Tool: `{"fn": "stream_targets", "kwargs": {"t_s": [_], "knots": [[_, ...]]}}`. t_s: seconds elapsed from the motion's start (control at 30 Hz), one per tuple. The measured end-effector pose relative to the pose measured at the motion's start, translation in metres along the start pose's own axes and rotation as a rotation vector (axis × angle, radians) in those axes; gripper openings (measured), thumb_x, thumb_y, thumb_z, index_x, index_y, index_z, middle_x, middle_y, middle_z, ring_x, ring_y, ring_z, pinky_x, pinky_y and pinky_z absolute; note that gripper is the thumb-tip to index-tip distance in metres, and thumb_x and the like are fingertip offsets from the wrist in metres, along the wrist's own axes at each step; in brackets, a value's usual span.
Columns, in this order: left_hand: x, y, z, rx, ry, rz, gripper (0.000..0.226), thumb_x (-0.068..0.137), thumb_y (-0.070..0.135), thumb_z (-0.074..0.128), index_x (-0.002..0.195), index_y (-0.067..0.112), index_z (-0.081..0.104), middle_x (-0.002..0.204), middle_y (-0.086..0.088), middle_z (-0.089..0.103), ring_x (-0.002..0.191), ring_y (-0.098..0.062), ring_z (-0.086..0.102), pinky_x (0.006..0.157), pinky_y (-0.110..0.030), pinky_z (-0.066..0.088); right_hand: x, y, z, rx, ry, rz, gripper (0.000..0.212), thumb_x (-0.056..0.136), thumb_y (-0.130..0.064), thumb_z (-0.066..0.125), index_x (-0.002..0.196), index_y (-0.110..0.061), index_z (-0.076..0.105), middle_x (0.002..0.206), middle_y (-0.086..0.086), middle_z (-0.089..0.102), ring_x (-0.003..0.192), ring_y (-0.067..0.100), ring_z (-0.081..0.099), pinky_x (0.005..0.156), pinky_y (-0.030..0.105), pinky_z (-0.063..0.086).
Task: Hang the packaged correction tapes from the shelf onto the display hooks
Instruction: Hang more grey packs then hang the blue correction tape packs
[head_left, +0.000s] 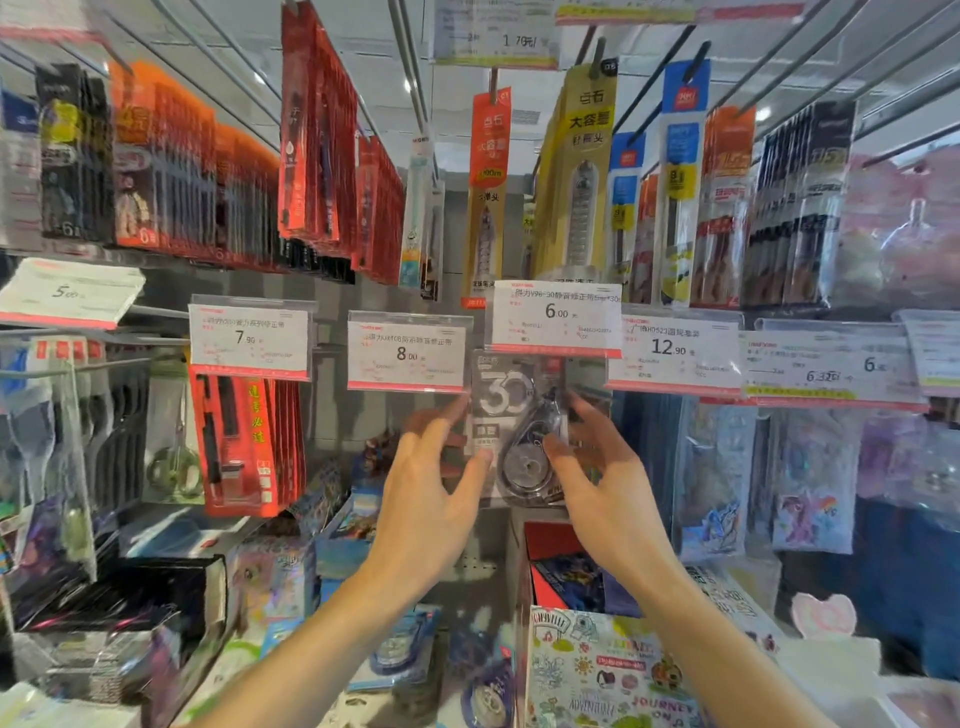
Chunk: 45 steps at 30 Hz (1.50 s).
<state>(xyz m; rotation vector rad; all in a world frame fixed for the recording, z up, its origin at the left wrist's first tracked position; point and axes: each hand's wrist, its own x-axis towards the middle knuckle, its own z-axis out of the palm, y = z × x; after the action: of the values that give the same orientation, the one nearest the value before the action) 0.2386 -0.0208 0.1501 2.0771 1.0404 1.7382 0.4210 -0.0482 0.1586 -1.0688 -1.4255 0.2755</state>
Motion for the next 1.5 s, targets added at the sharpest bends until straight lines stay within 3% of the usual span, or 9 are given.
{"fn": "stream_targets", "kwargs": {"t_s": [0.17,0.3,0.47,0.53,0.63,0.73,0.9,1.23,1.5], "knots": [[0.027,-0.024,0.021,-0.024,-0.081,-0.101,0.058,0.104,0.031,0.057,0.154,0.046,0.033,0.159,0.002,0.041,0.147,-0.017,0.040,0.117,-0.047,0.040,0.024,0.022,0.015,-0.028,-0.020,0.071,0.049,0.102,-0.044,0.056,0.147,-0.055,0.037,0.118,-0.042,0.054,0.097,-0.026,0.055,0.072,-0.003,0.044],[0.046,-0.037,0.031,-0.043,-0.098,-0.136,0.057,0.105,0.021,0.055,0.156,0.036,0.034,0.159,0.001,0.045,0.149,-0.020,0.039,0.120,-0.048,0.036,0.046,0.035,0.028,-0.129,-0.021,0.053,0.055,0.104,-0.039,0.055,0.155,-0.039,0.035,0.113,-0.036,0.058,0.093,-0.010,0.060,0.087,0.023,0.051],[0.054,-0.043,0.036,-0.048,-0.149,-0.216,0.059,0.106,0.022,0.053,0.158,0.039,0.031,0.166,0.002,0.036,0.152,-0.021,0.036,0.121,-0.047,0.035,0.057,0.037,0.031,-0.128,-0.036,0.142,0.055,0.104,-0.032,0.058,0.154,-0.036,0.036,0.125,-0.019,0.058,0.106,-0.003,0.059,0.088,0.016,0.045],[0.051,-0.040,0.033,-0.114,-0.157,-0.225,0.058,0.105,0.021,0.055,0.157,0.038,0.034,0.161,0.002,0.043,0.144,-0.017,0.046,0.117,-0.042,0.041,0.052,0.033,0.025,-0.007,-0.088,0.203,0.052,0.104,-0.023,0.059,0.152,-0.025,0.041,0.115,-0.015,0.066,0.092,-0.016,0.064,0.083,0.006,0.047],[0.038,-0.030,0.022,-0.169,-0.134,-0.193,0.052,0.103,0.023,0.061,0.150,0.038,0.045,0.146,0.009,0.055,0.124,-0.004,0.057,0.098,-0.016,0.046,0.039,0.025,0.004,0.031,-0.129,0.236,0.047,0.103,-0.018,0.061,0.148,-0.011,0.046,0.105,-0.012,0.068,0.102,0.006,0.068,0.102,0.028,0.053],[0.020,-0.013,0.006,-0.190,-0.057,-0.140,0.034,0.100,0.026,0.065,0.126,0.045,0.056,0.122,0.027,0.065,0.108,0.011,0.061,0.081,-0.002,0.044,0.017,0.013,-0.021,0.064,-0.074,0.220,0.035,0.101,-0.017,0.065,0.135,-0.014,0.060,0.117,-0.002,0.073,0.104,0.007,0.069,0.096,0.025,0.056],[-0.016,0.018,-0.016,-0.312,0.012,-0.190,0.017,0.099,0.024,0.067,0.111,0.036,0.064,0.105,0.008,0.073,0.092,-0.010,0.073,0.081,-0.033,0.060,-0.028,-0.009,-0.056,0.198,-0.025,0.241,0.013,0.101,-0.024,0.065,0.113,-0.024,0.069,0.092,-0.006,0.082,0.079,0.008,0.078,0.069,0.020,0.061],[-0.081,0.036,-0.047,-0.444,-0.086,-0.183,0.013,0.095,0.014,0.069,0.106,0.021,0.068,0.092,-0.008,0.078,0.072,-0.018,0.073,0.065,-0.025,0.059,-0.114,-0.018,-0.056,0.328,-0.058,0.310,0.010,0.100,-0.018,0.065,0.101,-0.018,0.075,0.079,0.008,0.078,0.065,0.016,0.069,0.059,0.021,0.057],[-0.094,-0.024,-0.109,-0.418,-0.186,-0.213,0.027,0.079,0.045,0.071,0.103,0.032,0.069,0.088,-0.006,0.077,0.071,-0.020,0.073,0.067,-0.029,0.056,-0.136,-0.034,-0.004,0.255,-0.061,0.337,0.011,0.101,-0.014,0.063,0.102,-0.013,0.074,0.078,0.007,0.078,0.064,0.014,0.069,0.060,0.021,0.057]]}}
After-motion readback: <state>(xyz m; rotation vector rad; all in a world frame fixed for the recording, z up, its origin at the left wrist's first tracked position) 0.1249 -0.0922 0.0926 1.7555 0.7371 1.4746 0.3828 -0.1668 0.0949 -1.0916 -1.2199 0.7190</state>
